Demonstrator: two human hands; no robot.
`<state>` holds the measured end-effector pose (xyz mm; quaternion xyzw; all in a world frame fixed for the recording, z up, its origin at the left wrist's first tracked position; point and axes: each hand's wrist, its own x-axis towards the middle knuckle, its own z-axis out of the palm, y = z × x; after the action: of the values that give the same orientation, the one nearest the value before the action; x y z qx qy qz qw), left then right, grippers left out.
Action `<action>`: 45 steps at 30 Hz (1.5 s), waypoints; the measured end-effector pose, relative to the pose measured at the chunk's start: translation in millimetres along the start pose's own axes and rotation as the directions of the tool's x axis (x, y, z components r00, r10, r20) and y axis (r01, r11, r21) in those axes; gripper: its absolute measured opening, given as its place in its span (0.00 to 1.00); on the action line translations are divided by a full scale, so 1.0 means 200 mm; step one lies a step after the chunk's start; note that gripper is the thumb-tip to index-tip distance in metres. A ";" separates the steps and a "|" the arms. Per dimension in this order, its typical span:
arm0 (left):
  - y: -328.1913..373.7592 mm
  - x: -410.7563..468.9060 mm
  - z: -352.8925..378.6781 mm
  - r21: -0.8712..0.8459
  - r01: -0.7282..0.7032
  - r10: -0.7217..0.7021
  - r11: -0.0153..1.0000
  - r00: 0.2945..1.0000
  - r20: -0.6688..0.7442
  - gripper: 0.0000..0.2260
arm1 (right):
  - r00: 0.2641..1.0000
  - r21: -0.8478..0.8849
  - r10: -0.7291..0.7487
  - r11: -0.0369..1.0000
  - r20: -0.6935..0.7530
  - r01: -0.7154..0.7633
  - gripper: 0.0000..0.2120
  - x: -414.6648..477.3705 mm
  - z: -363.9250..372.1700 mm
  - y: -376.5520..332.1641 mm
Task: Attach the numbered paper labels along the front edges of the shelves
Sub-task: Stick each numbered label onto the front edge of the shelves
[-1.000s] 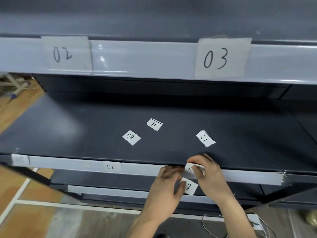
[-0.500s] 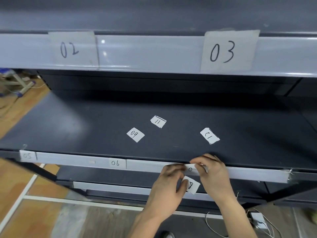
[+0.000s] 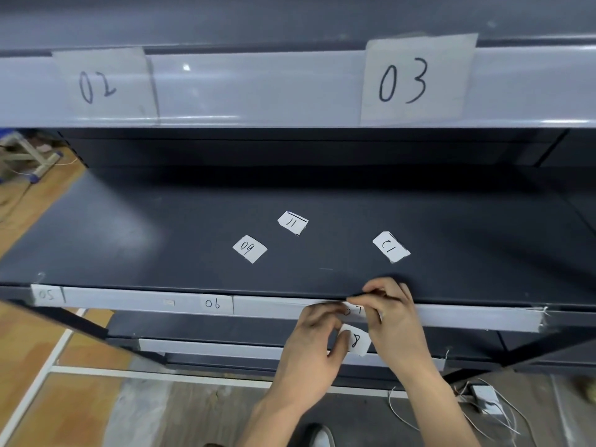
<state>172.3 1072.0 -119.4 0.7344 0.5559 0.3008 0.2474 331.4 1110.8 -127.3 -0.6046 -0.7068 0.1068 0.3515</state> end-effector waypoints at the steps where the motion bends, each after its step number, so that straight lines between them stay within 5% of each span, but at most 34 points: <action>1: 0.00 0.00 0.00 -0.007 0.001 -0.001 1.000 1.000 -0.002 0.05 | 1.000 -0.007 0.005 1.000 -0.012 -0.006 0.22 0.00 0.01 0.01; 22: -0.03 0.02 -0.05 -0.100 0.021 -0.008 0.995 0.991 0.130 0.09 | 0.994 0.063 0.093 0.994 -0.060 -0.090 0.29 -0.11 0.03 -0.03; 27: -0.01 -0.02 -0.07 -0.260 0.137 -0.115 0.956 0.989 0.097 0.07 | 0.948 0.140 0.292 0.951 -0.124 -0.274 0.27 -0.25 -0.10 -0.06; 30: 0.00 -0.06 -0.07 -0.254 0.213 -0.217 0.943 0.976 0.011 0.07 | 0.852 0.213 0.501 0.858 -0.153 -0.466 0.20 -0.32 -0.18 -0.03; 34: 0.02 -0.09 -0.04 -0.281 0.252 -0.261 0.926 0.965 0.003 0.13 | 0.606 0.454 0.763 0.632 -0.225 -0.628 0.12 -0.37 -0.25 0.07; 39: 0.14 -0.05 0.04 -0.358 0.289 -0.282 0.888 0.957 0.072 0.11 | 0.329 0.728 0.932 0.332 -0.154 -0.600 0.18 -0.32 -0.32 0.22; 45: 0.37 0.15 0.20 -0.387 0.237 -0.217 0.891 0.971 0.097 0.08 | 0.212 0.839 0.975 0.174 -0.072 -0.516 0.28 -0.09 -0.46 0.48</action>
<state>256.4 1080.5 -89.7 0.6065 0.5589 0.3571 0.4384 463.2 1093.0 -121.6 -0.7097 -0.0138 0.3157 0.6297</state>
